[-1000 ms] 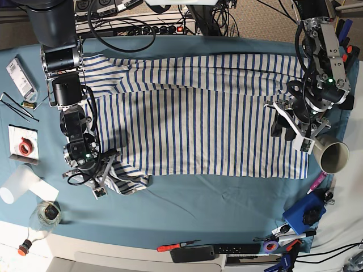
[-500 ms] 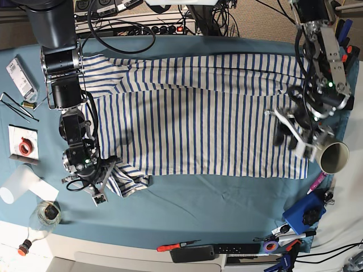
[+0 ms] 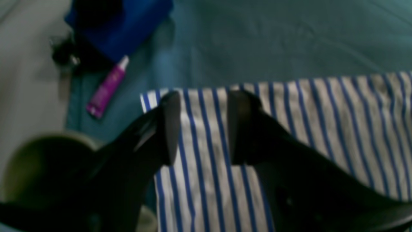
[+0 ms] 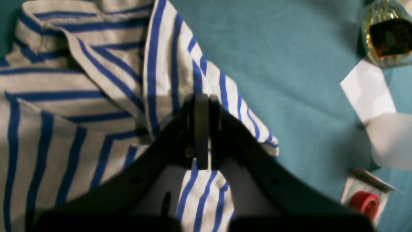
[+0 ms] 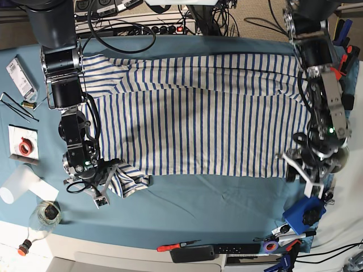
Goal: Fold the T-shirt properly
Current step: 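Grasp the shirt's side edges with both grippers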
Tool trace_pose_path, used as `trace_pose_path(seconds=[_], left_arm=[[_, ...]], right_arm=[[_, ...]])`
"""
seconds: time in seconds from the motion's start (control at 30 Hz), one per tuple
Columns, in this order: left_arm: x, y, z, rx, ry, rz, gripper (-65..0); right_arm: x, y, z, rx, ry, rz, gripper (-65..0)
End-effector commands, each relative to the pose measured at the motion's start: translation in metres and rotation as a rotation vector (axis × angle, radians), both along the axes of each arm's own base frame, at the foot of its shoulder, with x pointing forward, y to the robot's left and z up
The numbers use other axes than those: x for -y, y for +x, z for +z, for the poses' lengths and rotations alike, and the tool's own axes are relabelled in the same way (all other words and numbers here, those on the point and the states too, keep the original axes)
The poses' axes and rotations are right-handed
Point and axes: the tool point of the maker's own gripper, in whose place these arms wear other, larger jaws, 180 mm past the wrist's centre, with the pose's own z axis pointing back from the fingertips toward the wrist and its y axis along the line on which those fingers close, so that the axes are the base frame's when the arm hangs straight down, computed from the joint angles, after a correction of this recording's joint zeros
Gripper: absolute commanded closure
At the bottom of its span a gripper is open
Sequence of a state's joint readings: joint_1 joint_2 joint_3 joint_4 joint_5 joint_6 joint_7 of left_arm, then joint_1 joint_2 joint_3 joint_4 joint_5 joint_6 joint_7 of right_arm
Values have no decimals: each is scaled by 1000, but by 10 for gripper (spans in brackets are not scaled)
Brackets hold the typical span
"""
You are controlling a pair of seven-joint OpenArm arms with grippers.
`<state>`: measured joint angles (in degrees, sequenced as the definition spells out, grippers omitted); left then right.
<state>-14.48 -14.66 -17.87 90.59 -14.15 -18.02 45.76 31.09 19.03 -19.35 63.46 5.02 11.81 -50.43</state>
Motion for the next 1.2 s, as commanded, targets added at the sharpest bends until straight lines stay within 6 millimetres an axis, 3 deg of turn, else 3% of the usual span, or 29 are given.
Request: trace_pose_path(seconds=[0.0, 0.23, 0.5, 0.8, 1.0, 1.17], left_arm=[[-1, 14, 22, 69, 25, -7, -249], [23, 33, 8, 10, 303, -101, -249], [2, 41, -8, -26, 588, 24, -249], [-41, 46, -53, -232, 603, 145, -250], [-52, 53, -52, -300, 597, 180, -249], [-49, 52, -56, -319, 569, 170, -250]], right_arm=[[4, 15, 25, 65, -5, -2, 0], [4, 14, 25, 64, -6, -2, 0], [5, 14, 24, 62, -10, -3, 0], [6, 13, 24, 54, -12, -6, 0], [6, 13, 23, 50, -13, -8, 0], [6, 13, 23, 50, -13, -8, 0]])
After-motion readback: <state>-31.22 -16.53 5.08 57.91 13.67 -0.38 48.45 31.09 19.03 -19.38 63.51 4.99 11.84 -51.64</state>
